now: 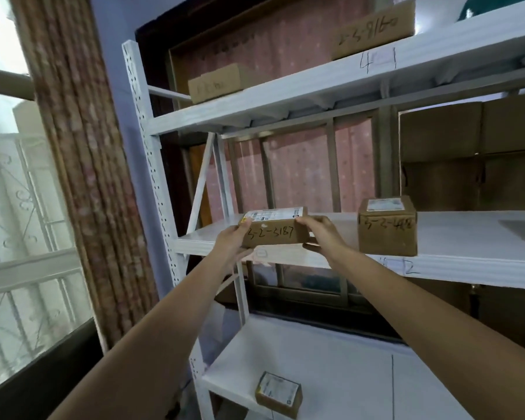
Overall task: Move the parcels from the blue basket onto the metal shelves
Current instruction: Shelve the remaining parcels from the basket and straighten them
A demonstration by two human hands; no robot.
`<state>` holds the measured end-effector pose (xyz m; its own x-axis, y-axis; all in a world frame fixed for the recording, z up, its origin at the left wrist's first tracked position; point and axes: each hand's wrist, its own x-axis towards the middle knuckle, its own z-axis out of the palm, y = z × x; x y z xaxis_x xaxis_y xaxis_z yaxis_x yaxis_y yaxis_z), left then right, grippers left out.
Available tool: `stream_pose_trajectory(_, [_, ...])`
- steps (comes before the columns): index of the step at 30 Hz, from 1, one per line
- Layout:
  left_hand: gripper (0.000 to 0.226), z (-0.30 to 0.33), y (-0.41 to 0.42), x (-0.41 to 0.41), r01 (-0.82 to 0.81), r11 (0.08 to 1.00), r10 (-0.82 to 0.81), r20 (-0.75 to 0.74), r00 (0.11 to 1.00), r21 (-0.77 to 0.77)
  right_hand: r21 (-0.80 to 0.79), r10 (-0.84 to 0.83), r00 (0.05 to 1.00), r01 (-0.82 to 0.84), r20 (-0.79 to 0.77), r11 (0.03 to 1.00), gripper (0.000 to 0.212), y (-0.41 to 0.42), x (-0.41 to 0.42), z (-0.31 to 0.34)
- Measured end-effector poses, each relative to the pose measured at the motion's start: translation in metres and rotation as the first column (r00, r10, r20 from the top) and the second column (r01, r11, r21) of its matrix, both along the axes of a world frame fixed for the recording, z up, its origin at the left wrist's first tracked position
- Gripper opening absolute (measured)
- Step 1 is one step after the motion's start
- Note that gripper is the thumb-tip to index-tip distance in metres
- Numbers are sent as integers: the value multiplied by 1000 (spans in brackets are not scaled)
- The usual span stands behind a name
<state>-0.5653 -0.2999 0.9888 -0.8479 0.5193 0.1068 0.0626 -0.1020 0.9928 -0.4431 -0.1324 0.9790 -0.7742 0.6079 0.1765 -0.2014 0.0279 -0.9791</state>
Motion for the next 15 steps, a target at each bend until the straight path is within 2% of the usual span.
stream_pose_trajectory(4, [47,3,16,-64,-30,995,22,-85,996,-93,186,-78,995,64,67,980,54,15,-54,1])
stream_pose_trajectory(7, [42,-4,27,-106,-58,986,35,-141,989,-157,248,-140,979,99,150,964,59,18,-89,-7])
stream_pose_trajectory(10, [51,-11,38,-145,-95,969,33,-262,964,-227,335,-260,937,174,232,926,57,23,-123,-16])
stream_pose_trajectory(15, [64,-33,50,-194,-18,953,-91,-345,934,-301,465,-414,847,235,334,854,55,24,-152,-33])
